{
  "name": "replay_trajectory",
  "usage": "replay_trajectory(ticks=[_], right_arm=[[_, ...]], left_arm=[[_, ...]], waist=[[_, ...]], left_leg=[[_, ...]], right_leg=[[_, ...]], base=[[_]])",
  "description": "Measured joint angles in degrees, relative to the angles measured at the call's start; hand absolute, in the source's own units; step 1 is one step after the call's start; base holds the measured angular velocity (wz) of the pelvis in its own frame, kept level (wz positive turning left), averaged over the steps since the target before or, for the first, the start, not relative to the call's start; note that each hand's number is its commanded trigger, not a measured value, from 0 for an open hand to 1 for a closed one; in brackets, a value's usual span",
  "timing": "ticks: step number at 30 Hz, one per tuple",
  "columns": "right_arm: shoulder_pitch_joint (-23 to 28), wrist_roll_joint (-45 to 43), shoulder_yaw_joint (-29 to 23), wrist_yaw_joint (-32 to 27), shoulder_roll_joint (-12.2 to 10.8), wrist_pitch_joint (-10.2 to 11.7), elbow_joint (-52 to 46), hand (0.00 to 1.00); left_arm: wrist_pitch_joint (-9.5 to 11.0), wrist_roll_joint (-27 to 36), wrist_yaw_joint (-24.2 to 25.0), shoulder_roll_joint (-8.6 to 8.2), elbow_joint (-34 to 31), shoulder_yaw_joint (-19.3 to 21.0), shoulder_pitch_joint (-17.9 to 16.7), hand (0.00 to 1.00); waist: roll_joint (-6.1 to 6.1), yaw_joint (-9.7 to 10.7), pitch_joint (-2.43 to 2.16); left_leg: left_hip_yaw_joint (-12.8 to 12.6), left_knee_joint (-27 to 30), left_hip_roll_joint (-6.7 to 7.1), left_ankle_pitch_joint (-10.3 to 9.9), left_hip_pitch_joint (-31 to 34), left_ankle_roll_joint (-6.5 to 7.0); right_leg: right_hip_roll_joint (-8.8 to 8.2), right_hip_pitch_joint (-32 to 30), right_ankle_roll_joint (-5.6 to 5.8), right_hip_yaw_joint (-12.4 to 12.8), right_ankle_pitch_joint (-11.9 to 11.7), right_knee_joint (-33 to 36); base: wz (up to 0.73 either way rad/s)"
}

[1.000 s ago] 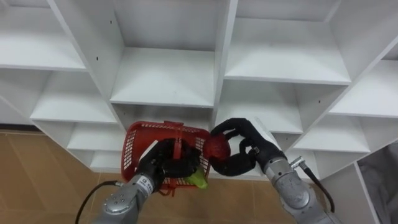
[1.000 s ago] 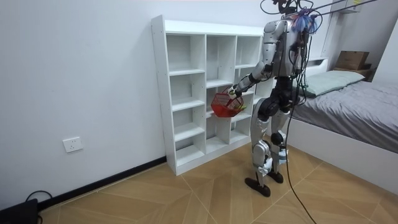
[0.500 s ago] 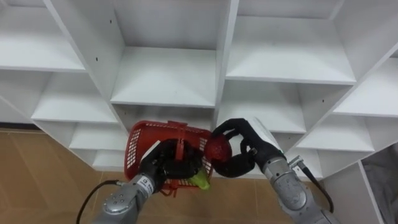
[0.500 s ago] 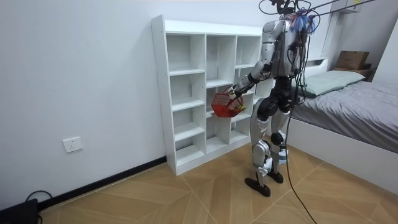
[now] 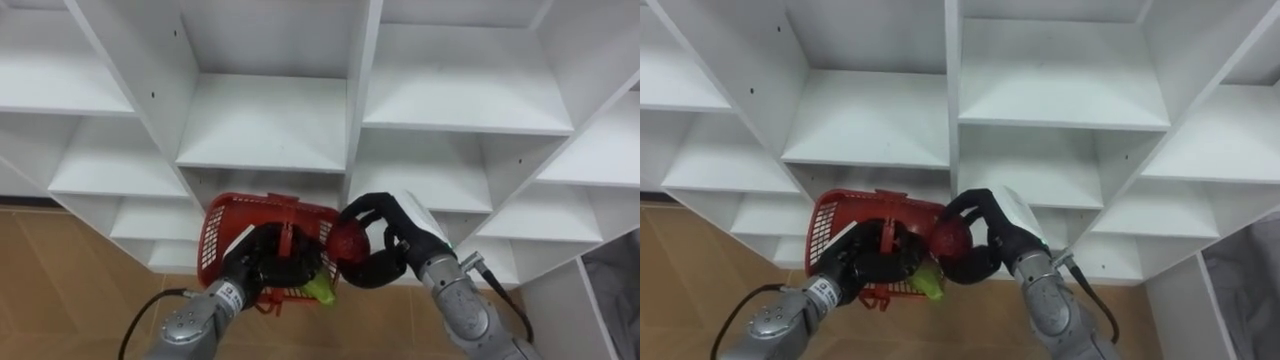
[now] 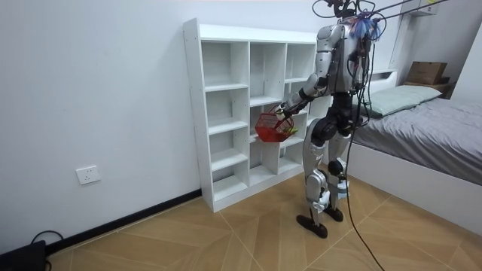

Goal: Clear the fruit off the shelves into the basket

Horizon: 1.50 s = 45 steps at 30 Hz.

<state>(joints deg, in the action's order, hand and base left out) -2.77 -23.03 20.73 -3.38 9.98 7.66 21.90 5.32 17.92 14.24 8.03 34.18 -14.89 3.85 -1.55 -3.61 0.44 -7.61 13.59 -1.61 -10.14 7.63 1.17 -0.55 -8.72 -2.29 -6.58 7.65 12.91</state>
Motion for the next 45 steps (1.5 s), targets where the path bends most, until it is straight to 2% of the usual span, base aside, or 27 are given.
replay_trajectory(ticks=[3,8,17,27,35,36,37,39,40,45], right_arm=[[-0.02,0.03,0.63,-0.64,0.18,0.02,0.40,1.00],[-0.02,0.02,1.81,-0.79,0.63,0.02,0.81,1.00],[-0.41,-0.25,1.85,-0.78,0.86,0.02,2.12,1.00],[-0.60,-0.28,1.85,-0.93,0.75,0.02,2.14,1.00],[-0.63,-0.82,1.92,-2.75,0.83,0.01,2.15,1.00],[-0.63,-0.83,1.91,-2.94,0.83,0.01,2.15,0.96],[-0.66,-0.82,1.92,-3.40,0.87,0.01,2.15,0.75],[-0.71,-0.82,1.97,-3.99,0.80,0.01,2.18,0.51],[-0.74,-0.82,1.98,-4.12,0.80,0.01,2.25,0.00],[-0.75,-2.12,1.99,-4.16,0.41,-0.26,2.25,0.00]], left_arm=[[0.09,0.00,-0.02,0.09,0.00,-0.11,0.01,1.00],[1.49,-0.01,-0.08,0.02,0.00,-0.59,0.01,1.00],[1.83,0.02,-0.75,-0.61,0.00,-2.24,0.01,1.00],[1.86,0.06,-1.25,-0.97,0.00,-2.30,0.01,1.00],[1.93,0.80,-2.02,-1.87,0.00,-2.27,0.02,1.00],[1.93,1.05,-2.10,-2.02,0.00,-2.27,0.02,1.00],[1.93,1.99,-2.15,-2.16,0.00,-2.29,0.02,1.00],[1.93,3.03,-2.15,-2.35,0.00,-2.54,0.02,1.00],[1.93,4.11,-2.15,-2.35,0.00,-3.02,0.02,1.00],[1.92,4.88,-2.04,-2.50,0.00,-3.74,0.01,1.00]], waist=[[0.17,-0.03,0.16],[0.53,-0.07,0.75],[0.55,-0.05,0.78],[0.56,-0.11,0.79],[0.51,-1.00,0.83],[0.50,-1.07,0.84],[0.53,-1.16,0.86],[0.56,-1.21,0.91],[0.55,-1.23,0.95],[0.55,-1.19,1.09]], left_leg=[[0.02,0.00,0.02,0.00,0.00,0.00],[0.02,-0.15,0.08,0.00,0.11,0.00],[0.04,-0.20,0.15,0.00,0.61,0.00],[0.05,-0.09,0.15,0.00,0.66,0.00],[-0.12,-0.18,0.12,0.00,0.62,0.01],[-0.12,-0.19,0.12,0.00,0.62,0.01],[-0.12,-0.19,0.12,0.00,0.62,0.01],[-0.11,-0.19,0.12,0.00,0.59,0.01],[-0.11,-0.19,0.12,0.00,0.58,0.01],[-0.04,-0.19,0.19,0.00,0.62,0.01]], right_leg=[[0.01,0.08,0.05,0.08,-0.06,-0.20],[0.00,-0.11,0.08,0.09,-0.06,-0.25],[-0.10,-0.55,0.12,-0.12,-0.03,-0.32],[-0.15,-0.53,0.12,-0.37,-0.03,-0.30],[-0.17,-0.53,0.12,-0.34,-0.03,-0.29],[-0.17,-0.53,0.12,-0.34,-0.03,-0.29],[-0.18,-0.51,0.12,-0.37,-0.03,-0.31],[-0.18,-0.46,0.12,-0.41,-0.03,-0.31],[-0.18,-0.44,0.12,-0.43,-0.03,-0.31],[-0.22,-0.45,0.13,-0.51,-0.02,-0.33]], base=[[0.00],[0.00],[0.00],[0.00],[0.00],[0.00],[0.00],[0.00],[0.00],[0.00]])
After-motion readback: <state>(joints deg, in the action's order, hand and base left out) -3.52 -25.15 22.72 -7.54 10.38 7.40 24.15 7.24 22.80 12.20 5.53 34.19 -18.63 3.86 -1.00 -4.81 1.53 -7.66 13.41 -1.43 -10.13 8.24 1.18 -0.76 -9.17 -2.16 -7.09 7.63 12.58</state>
